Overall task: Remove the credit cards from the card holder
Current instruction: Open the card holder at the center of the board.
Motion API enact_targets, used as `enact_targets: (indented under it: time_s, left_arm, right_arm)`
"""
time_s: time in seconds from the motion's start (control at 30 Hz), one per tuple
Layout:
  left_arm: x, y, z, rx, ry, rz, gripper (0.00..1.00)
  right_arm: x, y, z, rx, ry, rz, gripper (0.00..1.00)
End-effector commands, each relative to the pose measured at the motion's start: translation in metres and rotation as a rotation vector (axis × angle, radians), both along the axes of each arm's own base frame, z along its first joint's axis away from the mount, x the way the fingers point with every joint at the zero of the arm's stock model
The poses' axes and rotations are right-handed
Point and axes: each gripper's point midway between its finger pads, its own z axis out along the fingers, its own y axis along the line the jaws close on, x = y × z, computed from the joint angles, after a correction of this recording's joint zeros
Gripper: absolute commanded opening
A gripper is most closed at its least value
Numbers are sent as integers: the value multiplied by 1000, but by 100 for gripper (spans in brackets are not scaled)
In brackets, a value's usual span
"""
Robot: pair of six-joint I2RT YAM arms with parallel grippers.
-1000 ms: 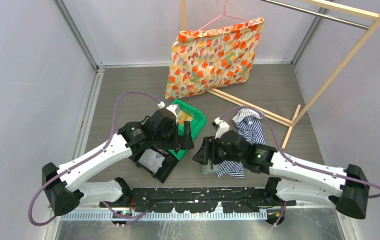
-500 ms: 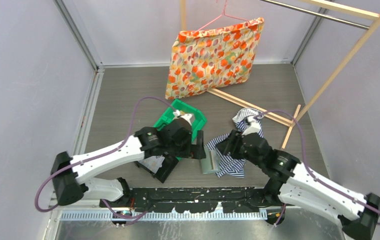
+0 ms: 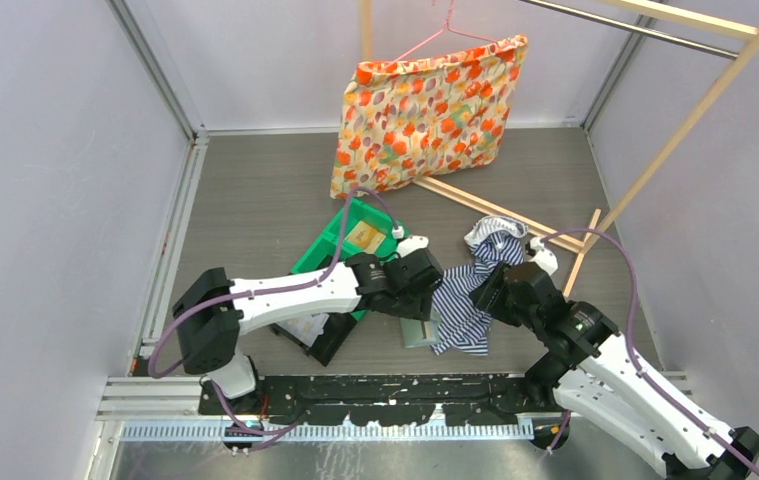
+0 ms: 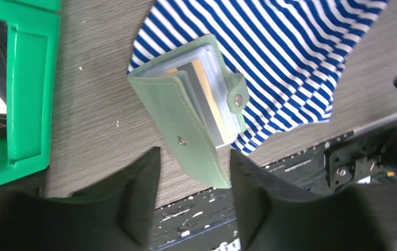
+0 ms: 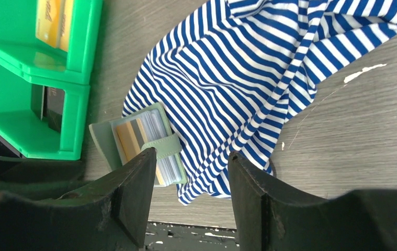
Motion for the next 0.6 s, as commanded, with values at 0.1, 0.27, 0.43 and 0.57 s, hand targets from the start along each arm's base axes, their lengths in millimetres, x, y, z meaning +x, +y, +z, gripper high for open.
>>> enact_targets:
  time_s: [0.1,0.27,0.43,0.57]
  left_arm:
    - [12,15,3,61,-59,37,22]
    - [13,32,7,32,-62,40,7]
    - [12,39,17,-19,-64,35,16]
    - [9,22,42,-129,-70,5,38]
  right_arm:
    - [22,27,22,73,20,39,53]
    - [52,58,19,204,92,88,49]
    - [82,85,8,243,158,128,48]
    - [106,99,-11,259,203,115,48]
